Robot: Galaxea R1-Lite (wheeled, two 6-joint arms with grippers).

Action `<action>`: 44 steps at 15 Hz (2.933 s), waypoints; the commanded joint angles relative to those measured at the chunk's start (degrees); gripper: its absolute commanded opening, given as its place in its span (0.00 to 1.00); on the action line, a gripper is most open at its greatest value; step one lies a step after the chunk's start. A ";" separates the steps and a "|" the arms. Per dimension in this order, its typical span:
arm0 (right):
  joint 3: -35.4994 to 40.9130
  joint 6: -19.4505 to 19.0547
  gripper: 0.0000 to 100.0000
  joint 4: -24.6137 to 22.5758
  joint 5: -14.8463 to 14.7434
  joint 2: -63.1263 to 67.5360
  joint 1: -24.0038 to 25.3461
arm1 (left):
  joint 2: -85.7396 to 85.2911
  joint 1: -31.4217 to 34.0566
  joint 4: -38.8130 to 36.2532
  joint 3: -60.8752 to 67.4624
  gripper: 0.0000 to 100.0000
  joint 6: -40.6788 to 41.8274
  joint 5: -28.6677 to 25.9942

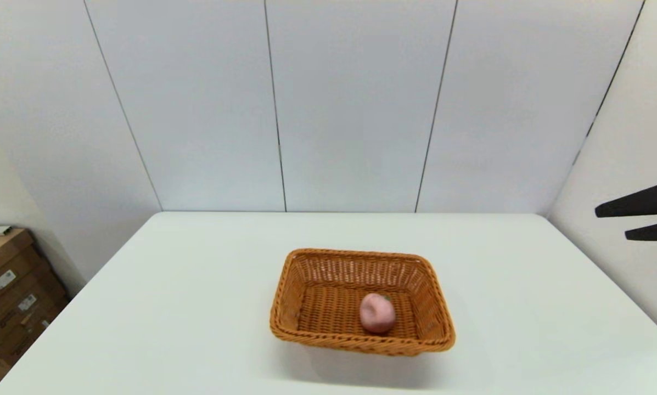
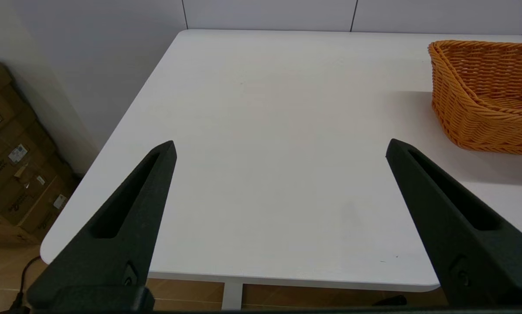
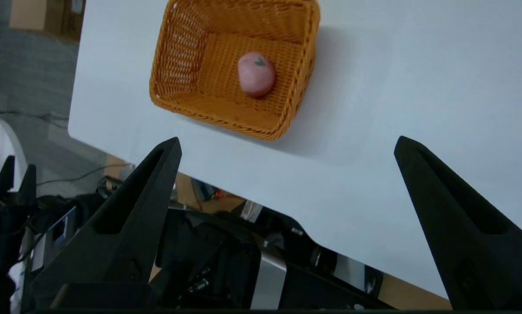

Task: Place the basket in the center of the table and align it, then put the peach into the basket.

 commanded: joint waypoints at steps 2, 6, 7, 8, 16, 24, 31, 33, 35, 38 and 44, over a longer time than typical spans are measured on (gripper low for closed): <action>0.74 0.09 1.00 0.59 0.03 -2.38 -0.48 | -0.01 0.00 0.05 0.00 1.00 -0.02 0.03; 4.43 0.00 1.00 0.59 -2.87 -9.76 0.14 | -0.01 0.00 0.05 0.00 1.00 -0.11 0.03; 6.45 0.35 1.00 0.68 -3.75 -13.71 2.69 | -0.01 0.00 0.05 0.00 1.00 -0.02 0.03; 9.00 1.76 1.00 0.68 -7.26 -17.93 6.73 | -0.01 0.00 0.05 0.00 1.00 -0.11 0.03; 32.11 12.40 1.00 -16.02 -27.57 -49.22 17.98 | -0.01 0.00 0.05 0.00 1.00 -0.11 0.03; 59.18 12.04 1.00 -43.61 -38.11 -69.17 18.24 | -0.01 0.00 0.05 0.00 1.00 -0.11 0.03; 73.33 8.26 1.00 -43.35 -39.61 -82.53 16.75 | -0.01 0.00 0.05 0.00 1.00 -0.11 0.03; 75.00 7.39 1.00 -44.32 -40.40 -82.53 16.66 | -0.01 0.00 0.05 0.00 1.00 -0.11 0.03; 76.94 7.12 1.00 -45.46 -40.75 -82.53 16.75 | -0.01 0.00 0.05 0.00 1.00 -0.02 0.03; 80.28 5.45 1.00 -51.26 -42.07 -82.44 16.75 | -0.01 0.00 0.05 0.00 1.00 -0.11 0.03; 80.45 5.45 1.00 -51.61 -41.89 -82.53 16.75 | -0.01 0.00 0.05 0.00 1.00 -0.11 0.03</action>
